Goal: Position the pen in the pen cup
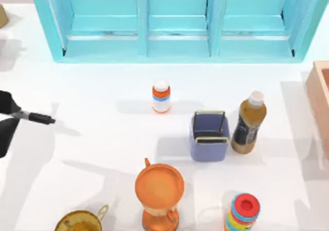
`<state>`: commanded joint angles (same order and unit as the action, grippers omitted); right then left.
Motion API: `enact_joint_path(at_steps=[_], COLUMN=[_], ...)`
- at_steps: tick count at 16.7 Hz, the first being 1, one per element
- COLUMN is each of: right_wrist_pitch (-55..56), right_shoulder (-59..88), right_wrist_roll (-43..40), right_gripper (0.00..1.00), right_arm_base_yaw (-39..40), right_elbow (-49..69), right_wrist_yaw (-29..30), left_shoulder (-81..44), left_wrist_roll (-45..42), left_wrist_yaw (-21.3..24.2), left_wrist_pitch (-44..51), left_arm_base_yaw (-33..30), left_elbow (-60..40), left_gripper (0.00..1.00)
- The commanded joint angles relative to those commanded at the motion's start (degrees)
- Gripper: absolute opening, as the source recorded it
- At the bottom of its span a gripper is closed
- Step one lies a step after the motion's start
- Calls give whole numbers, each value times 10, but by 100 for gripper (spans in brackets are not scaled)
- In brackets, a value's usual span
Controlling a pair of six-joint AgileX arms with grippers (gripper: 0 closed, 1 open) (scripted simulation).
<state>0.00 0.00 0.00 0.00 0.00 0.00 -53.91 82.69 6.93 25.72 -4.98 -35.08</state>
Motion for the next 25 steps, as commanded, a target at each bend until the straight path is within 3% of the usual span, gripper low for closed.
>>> enact_joint_path(at_steps=[7, 11, 15, 25], right_wrist_pitch=[0, 0, 0, 0], right_shoulder=[0, 0, 0, 0], right_wrist_roll=[0, 0, 0, 0], right_gripper=[100, 100, 100, 100], right_arm_base_yaw=[0, 0, 0, 0], right_elbow=[0, 0, 0, 0], right_wrist_yaw=[0, 0, 0, 0], left_shoulder=[-1, -65, -169, -478], left_wrist_roll=[-5, -63, -167, -475], left_wrist_yaw=[-5, -87, -248, -755], left_wrist_pitch=[4, -29, -106, -401], left_arm_base_yaw=[-3, -55, -147, -454], left_elbow=[-2, -33, -104, -383], left_gripper=[0, 0, 0, 0])
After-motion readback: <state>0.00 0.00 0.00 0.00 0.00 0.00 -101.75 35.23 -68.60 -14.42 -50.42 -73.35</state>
